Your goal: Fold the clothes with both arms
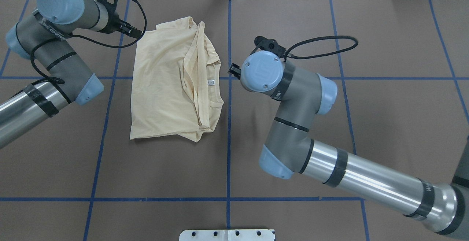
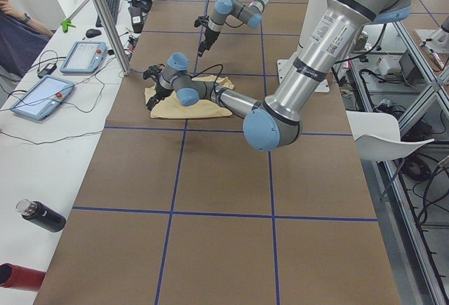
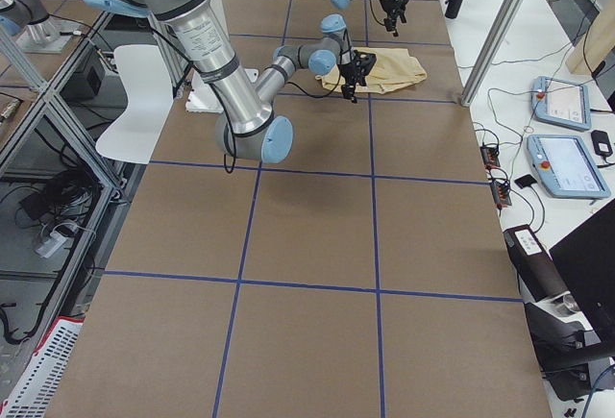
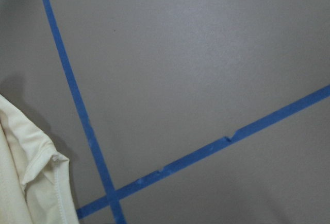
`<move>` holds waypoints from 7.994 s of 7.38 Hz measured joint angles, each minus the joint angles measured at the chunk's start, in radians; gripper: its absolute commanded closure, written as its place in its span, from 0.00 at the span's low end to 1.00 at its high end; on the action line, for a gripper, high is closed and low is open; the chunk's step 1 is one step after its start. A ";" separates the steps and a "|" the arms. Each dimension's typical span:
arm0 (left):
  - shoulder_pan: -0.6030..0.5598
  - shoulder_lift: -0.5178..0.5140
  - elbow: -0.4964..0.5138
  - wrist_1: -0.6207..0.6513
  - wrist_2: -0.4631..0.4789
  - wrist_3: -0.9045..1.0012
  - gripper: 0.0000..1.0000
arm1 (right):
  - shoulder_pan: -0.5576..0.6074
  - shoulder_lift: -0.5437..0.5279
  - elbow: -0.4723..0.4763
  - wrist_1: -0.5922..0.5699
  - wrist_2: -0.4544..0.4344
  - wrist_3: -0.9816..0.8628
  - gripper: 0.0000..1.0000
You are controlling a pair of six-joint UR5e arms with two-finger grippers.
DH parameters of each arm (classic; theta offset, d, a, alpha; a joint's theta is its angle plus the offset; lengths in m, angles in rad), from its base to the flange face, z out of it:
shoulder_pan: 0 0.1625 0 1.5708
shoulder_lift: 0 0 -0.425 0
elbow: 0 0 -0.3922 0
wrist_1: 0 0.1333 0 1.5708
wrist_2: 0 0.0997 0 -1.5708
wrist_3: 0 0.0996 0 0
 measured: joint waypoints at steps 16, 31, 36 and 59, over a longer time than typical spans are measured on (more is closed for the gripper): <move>0.005 0.018 -0.025 -0.008 -0.002 -0.018 0.00 | -0.131 0.150 -0.191 -0.012 -0.111 0.043 1.00; 0.012 0.062 -0.083 -0.008 -0.002 -0.054 0.00 | -0.095 0.058 0.015 -0.108 -0.078 -0.189 0.56; 0.011 0.063 -0.081 -0.008 -0.001 -0.053 0.00 | -0.095 0.086 -0.095 0.035 -0.065 -0.267 0.82; 0.016 0.063 -0.079 -0.008 -0.002 -0.052 0.00 | -0.234 -0.053 0.154 -0.324 -0.015 -0.190 0.00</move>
